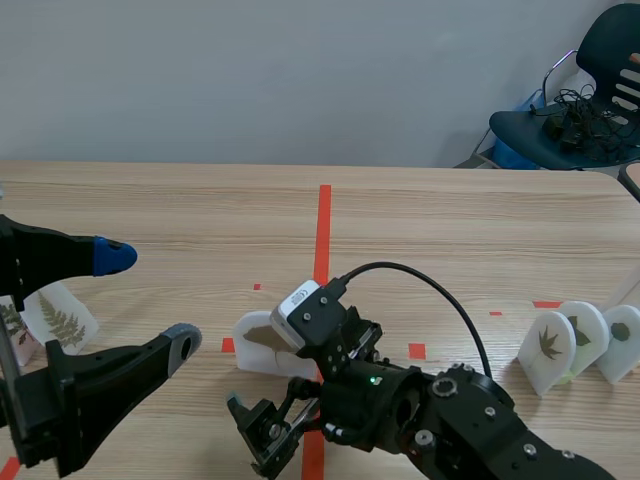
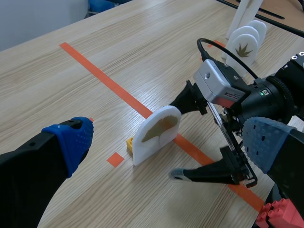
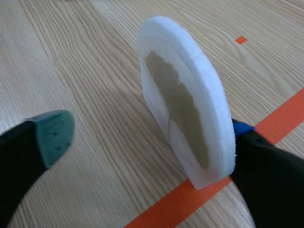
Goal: Do the leaf sorting experiment
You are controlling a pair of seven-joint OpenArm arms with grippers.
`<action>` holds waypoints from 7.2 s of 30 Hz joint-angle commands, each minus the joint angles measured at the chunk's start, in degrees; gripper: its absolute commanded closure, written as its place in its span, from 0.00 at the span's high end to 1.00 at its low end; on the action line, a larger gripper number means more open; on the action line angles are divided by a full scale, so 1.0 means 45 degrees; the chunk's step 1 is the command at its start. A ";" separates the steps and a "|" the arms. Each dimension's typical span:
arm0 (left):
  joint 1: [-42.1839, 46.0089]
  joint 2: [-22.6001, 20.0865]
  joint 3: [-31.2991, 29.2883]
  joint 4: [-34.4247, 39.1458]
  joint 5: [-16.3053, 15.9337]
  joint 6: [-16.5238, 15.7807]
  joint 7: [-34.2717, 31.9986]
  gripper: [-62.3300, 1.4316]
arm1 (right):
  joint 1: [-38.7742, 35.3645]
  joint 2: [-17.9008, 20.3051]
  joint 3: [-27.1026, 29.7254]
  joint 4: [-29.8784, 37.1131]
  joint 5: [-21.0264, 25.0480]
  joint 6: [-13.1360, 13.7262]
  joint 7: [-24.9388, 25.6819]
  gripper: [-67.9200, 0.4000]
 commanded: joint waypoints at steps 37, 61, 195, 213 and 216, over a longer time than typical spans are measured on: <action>-0.0107 0.0126 0.0019 0.0034 -0.0136 -0.0010 -0.0287 1.00 | -0.4969 0.2710 0.6858 0.5761 0.3303 -0.0714 -0.2322 0.04; -0.0146 0.0131 0.0019 0.0034 -0.0136 -0.0010 -0.0287 1.00 | -0.3944 0.2463 0.8388 0.4240 0.3313 -0.1365 -0.1802 0.65; -0.1953 -0.0044 -0.1171 -0.0962 -0.0481 -0.0257 -0.0597 1.00 | -0.7140 0.5076 0.8748 1.1905 0.6397 -0.0034 -0.5241 1.00; -0.0568 0.0491 -0.1107 -0.0146 -0.0316 -0.0257 -0.0165 1.00 | -0.7135 0.5071 0.8748 1.1905 0.6402 -0.0029 -0.5207 1.00; -0.0602 0.0491 -0.0971 -0.0248 0.0321 -0.0253 -0.0185 1.00 | -0.7135 0.5071 0.8748 1.1905 0.6402 -0.0029 -0.5207 1.00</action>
